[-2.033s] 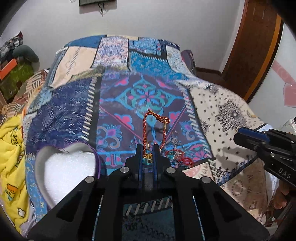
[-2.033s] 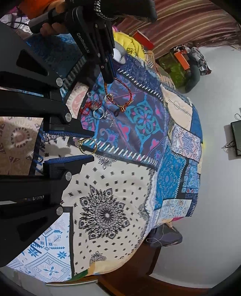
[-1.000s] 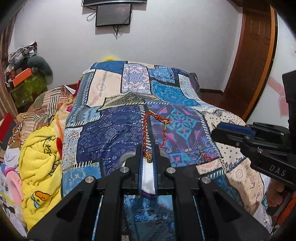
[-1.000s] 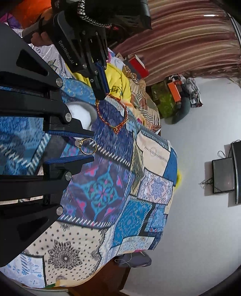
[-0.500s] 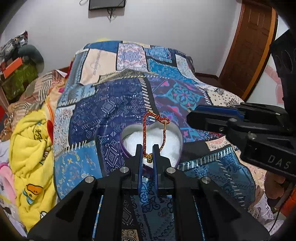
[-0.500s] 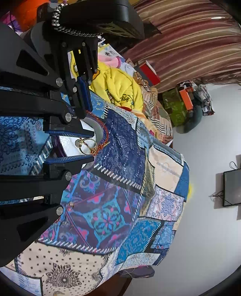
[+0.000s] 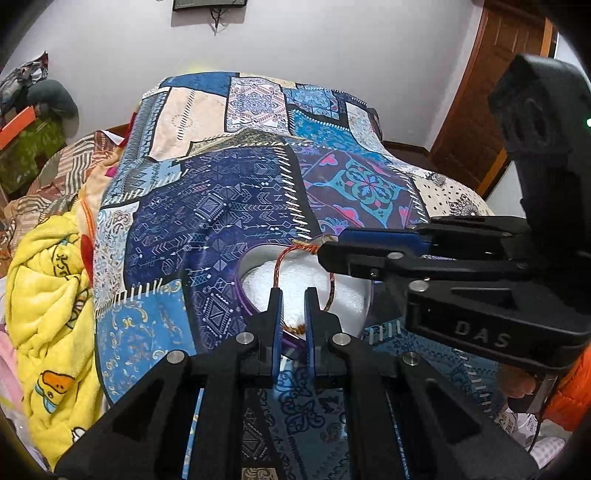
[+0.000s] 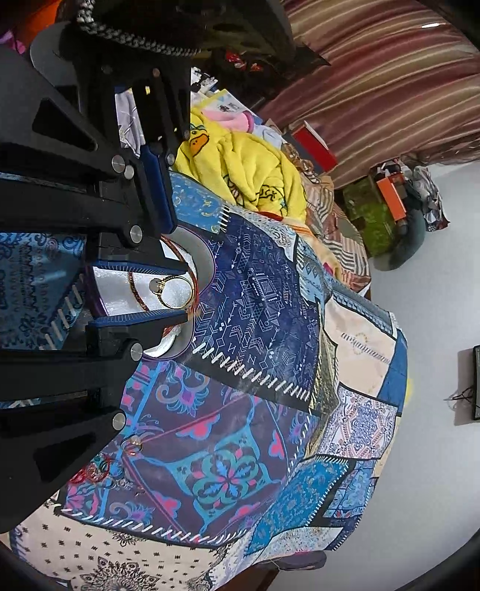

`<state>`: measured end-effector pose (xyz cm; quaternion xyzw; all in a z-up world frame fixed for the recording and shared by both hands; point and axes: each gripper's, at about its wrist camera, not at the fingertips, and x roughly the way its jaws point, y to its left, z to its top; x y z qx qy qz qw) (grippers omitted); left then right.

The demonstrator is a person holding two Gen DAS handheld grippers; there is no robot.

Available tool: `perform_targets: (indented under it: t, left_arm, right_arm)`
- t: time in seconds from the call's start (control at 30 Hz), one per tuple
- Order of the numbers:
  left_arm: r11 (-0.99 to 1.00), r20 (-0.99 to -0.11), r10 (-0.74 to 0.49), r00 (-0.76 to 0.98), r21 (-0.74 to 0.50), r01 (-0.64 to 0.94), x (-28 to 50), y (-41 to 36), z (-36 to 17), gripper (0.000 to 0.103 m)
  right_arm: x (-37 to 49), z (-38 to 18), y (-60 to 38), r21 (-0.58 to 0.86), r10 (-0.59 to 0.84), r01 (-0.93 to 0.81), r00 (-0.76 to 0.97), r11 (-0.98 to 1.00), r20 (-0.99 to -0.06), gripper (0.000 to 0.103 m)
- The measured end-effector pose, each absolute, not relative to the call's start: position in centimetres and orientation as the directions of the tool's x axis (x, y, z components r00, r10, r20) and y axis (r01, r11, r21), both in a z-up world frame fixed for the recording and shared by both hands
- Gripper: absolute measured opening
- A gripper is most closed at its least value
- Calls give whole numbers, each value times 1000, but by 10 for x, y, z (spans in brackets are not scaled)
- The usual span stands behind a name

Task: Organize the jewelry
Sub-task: 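Carry the bracelet and gold ring with both tools over the heart tin, then open both tools to drop the bracelet and ring into the tin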

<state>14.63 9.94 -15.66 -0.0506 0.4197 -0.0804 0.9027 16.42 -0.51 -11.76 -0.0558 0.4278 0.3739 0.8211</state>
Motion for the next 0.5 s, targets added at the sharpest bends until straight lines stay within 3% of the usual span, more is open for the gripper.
perform_targets:
  t: [0.27, 0.43, 0.5]
  left_arm:
    - [990, -734, -125, 667, -135, 37, 141, 118, -151, 13]
    - [993, -727, -86, 681, -115, 3, 137, 126, -148, 29]
    - [993, -724, -82, 685, -118, -6, 135, 128, -147, 30]
  right_arm:
    - [164, -123, 3, 215, 560, -677, 343, 704, -754, 17]
    - [166, -126, 5, 213, 545, -671, 332, 710, -770, 18]
    - [166, -125, 4, 220, 547, -668, 328, 711, -771, 18]
